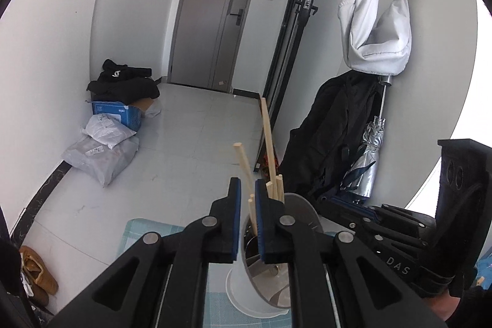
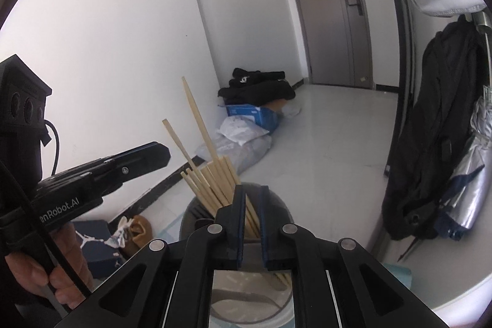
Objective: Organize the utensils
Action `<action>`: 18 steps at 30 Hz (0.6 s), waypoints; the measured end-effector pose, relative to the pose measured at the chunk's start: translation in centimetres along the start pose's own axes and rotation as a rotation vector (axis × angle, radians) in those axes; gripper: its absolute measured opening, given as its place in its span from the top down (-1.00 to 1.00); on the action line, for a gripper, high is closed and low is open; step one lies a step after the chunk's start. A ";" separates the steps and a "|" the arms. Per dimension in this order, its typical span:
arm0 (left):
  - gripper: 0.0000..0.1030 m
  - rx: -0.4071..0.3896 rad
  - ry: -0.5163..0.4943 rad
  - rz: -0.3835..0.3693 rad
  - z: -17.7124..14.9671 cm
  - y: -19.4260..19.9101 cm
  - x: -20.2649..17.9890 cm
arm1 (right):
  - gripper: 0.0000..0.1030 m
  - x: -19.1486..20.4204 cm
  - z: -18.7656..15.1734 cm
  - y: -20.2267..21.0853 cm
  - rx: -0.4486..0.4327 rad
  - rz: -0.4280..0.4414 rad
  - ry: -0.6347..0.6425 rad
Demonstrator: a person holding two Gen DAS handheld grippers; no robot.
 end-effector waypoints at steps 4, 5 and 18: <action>-0.11 -0.001 -0.003 0.060 0.5 2.3 0.1 | 0.63 0.2 -0.5 2.9 -0.018 -0.027 -0.048; -0.30 -0.005 0.000 0.074 0.6 2.8 0.3 | 0.57 0.4 -0.6 3.8 -0.029 -0.036 -0.057; -0.96 -0.062 -0.003 0.136 1.0 11.0 -1.2 | -0.61 5.1 -0.3 12.7 -0.170 -0.096 -0.089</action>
Point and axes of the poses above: each gripper's, at about its wrist camera, not at the fingertips, and y roughly against the way its jaws point, x to its left, z to its top, the point moved 7 cm from there along -y, roughly the way its jaws point, and after that the axes turned 9 degrees about -x, right-handed, at the moved point
